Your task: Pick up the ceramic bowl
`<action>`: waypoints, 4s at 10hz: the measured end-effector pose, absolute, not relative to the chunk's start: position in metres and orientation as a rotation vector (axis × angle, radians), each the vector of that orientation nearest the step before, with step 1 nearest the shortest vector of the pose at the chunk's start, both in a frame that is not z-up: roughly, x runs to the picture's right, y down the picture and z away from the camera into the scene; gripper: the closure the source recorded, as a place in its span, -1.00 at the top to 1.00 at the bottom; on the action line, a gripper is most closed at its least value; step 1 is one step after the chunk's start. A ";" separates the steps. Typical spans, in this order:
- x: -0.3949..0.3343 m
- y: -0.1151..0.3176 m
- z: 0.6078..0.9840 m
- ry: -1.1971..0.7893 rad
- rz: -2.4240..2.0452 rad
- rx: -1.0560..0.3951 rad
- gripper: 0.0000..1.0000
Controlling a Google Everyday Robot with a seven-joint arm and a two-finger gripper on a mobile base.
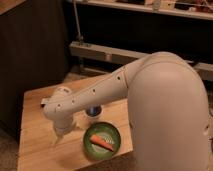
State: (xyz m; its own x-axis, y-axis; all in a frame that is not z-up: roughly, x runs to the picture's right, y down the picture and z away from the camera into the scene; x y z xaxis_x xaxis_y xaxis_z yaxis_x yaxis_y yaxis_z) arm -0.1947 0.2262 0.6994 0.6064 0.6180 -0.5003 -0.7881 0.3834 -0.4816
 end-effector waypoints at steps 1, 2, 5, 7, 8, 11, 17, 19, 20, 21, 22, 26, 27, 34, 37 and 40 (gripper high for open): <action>-0.195 0.226 0.699 0.255 0.908 -0.755 0.60; -0.195 0.226 0.699 0.255 0.909 -0.755 0.60; -0.194 0.226 0.700 0.256 0.909 -0.753 0.60; -0.176 0.225 0.704 0.259 0.973 -0.748 0.60; -0.162 0.227 0.703 0.257 1.008 -0.747 0.60; -0.097 0.237 0.693 0.254 1.128 -0.734 0.60; 0.053 0.237 0.666 0.162 1.388 -0.668 0.60; 0.070 0.237 0.670 0.108 1.381 -0.691 0.60; 0.073 0.236 0.674 0.067 1.346 -0.705 0.60; 0.074 0.235 0.677 0.044 1.328 -0.712 0.60; 0.075 0.234 0.678 0.034 1.321 -0.714 0.60; 0.072 0.234 0.681 0.021 1.310 -0.692 0.60; 0.054 0.226 0.705 -0.003 1.289 -0.656 0.60; 0.068 0.207 0.746 -0.048 1.292 -0.641 0.15; 0.103 0.211 0.751 0.003 1.328 -0.633 0.15; 0.109 0.222 0.763 0.027 1.329 -0.666 0.15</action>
